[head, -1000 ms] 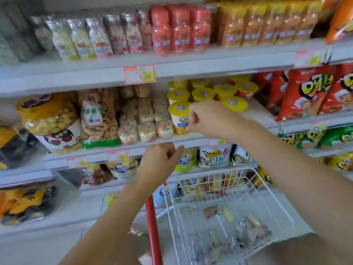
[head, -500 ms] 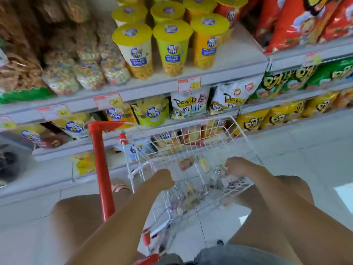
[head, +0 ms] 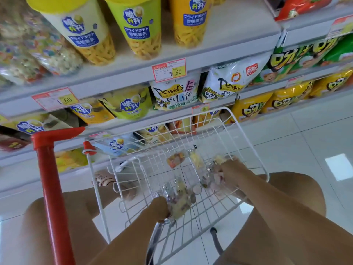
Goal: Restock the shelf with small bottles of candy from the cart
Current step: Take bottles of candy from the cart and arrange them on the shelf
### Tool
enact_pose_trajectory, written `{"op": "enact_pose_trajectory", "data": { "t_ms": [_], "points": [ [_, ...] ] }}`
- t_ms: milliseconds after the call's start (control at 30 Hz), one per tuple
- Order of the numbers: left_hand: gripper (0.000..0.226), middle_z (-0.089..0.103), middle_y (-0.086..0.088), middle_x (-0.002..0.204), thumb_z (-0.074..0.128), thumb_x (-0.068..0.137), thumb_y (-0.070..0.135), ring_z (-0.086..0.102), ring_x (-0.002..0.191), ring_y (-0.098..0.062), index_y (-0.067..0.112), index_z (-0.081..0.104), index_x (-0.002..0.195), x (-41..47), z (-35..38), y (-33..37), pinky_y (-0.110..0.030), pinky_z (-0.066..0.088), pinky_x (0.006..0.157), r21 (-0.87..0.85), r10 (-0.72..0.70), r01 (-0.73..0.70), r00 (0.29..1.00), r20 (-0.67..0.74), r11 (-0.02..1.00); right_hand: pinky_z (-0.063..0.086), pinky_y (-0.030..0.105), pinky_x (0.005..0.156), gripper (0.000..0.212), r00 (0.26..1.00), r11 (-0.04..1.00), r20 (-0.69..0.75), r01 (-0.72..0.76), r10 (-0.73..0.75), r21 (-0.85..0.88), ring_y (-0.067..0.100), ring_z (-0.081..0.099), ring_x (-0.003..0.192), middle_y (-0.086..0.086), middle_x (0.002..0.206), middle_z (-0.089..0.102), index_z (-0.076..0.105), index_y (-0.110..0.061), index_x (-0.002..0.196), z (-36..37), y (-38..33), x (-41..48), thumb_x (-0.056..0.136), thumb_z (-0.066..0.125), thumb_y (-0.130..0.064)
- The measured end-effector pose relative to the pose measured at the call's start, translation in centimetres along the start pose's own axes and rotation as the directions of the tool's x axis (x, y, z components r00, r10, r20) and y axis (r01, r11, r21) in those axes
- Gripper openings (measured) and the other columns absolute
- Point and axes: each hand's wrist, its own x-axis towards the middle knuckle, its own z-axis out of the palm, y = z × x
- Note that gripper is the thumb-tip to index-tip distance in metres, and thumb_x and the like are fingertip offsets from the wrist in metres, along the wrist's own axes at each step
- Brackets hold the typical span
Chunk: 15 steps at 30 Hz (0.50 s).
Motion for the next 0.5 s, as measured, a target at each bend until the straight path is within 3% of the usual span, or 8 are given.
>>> {"op": "enact_pose_trajectory", "data": {
  "t_ms": [33,100,200,267,333,433,500],
  "points": [
    [0.018,0.038,0.0,0.069,0.047,0.095,0.01,0.054,0.079,-0.019,-0.003,0.056,0.101,0.4,0.4,0.0,-0.025,0.046,0.083,0.033,0.009,-0.008,0.999,-0.032,0.999,0.045,0.034,0.095,0.031,1.0,1.0,-0.029,0.003,-0.003,-0.001,0.026,0.055,0.112,0.008,0.123,0.058,0.056,-0.021,0.124,-0.1,0.1,0.7,0.093,0.051,-0.021],
    [0.024,0.048,-0.003,0.085,0.044,0.096,0.016,0.057,0.105,-0.022,0.0,0.048,0.114,1.0,1.0,-0.2,-0.026,0.044,0.08,0.063,-0.013,0.017,0.998,-0.064,0.998,0.045,0.03,0.09,0.028,1.0,1.0,-0.018,-0.017,0.017,0.019,0.023,0.057,0.11,0.004,0.11,0.06,0.055,-0.02,0.122,-0.4,-0.1,0.5,0.095,0.051,-0.023],
    [0.031,0.059,-0.007,0.108,0.05,0.092,0.02,0.058,0.11,-0.022,0.003,0.051,0.118,1.1,0.3,0.5,-0.027,0.043,0.077,0.033,-0.065,0.068,0.993,-0.099,0.997,0.05,0.031,0.075,0.033,0.996,0.972,-0.09,-0.003,0.025,0.236,0.023,0.064,0.085,0.004,0.083,0.061,0.063,-0.009,0.103,-0.1,0.1,2.2,0.094,0.049,-0.038],
    [0.036,0.061,-0.007,0.106,0.059,0.088,0.016,0.06,0.11,-0.022,0.002,0.052,0.12,1.1,-1.5,1.4,-0.028,0.048,0.082,0.04,-0.104,0.107,0.992,-0.072,0.993,0.046,0.03,0.072,0.043,0.981,0.914,-0.184,0.025,0.054,0.404,0.027,0.062,0.083,0.012,0.089,0.063,0.062,-0.003,0.102,-0.8,0.2,2.3,0.098,0.041,-0.04],
    [0.033,0.063,-0.008,0.102,0.058,0.089,0.011,0.061,0.109,-0.023,0.002,0.053,0.12,1.1,-4.0,3.7,-0.029,0.05,0.085,-0.037,-0.135,0.132,0.985,-0.105,0.991,0.045,0.032,0.078,0.049,0.96,0.862,-0.259,0.036,0.111,0.506,0.031,0.061,0.096,0.02,0.104,0.064,0.06,0.002,0.107,-1.5,0.4,2.1,0.1,0.036,-0.04],
    [0.02,0.06,-0.011,0.098,0.046,0.093,0.002,0.061,0.082,-0.022,0.011,0.058,0.105,1.4,-6.3,8.2,-0.026,0.049,0.063,-0.11,0.072,-0.112,0.944,-0.321,0.988,0.043,0.033,0.077,0.046,0.931,0.868,-0.357,0.116,0.074,0.482,0.031,0.06,0.095,0.018,0.098,0.063,0.055,0.001,0.104,-2.4,0.8,-0.1,0.1,0.037,-0.041],
    [0.03,0.059,-0.012,0.11,0.046,0.092,0.001,0.06,0.089,-0.025,0.013,0.059,0.116,2.5,-7.2,10.8,-0.028,0.049,0.07,0.061,0.31,-0.317,0.837,-0.452,0.946,0.041,0.03,0.069,0.038,0.903,0.901,-0.429,0.165,0.025,0.401,0.025,0.058,0.081,0.011,0.084,0.058,0.05,-0.007,0.096,-2.4,1.5,-2.1,0.099,0.039,-0.044]
  ]
}}
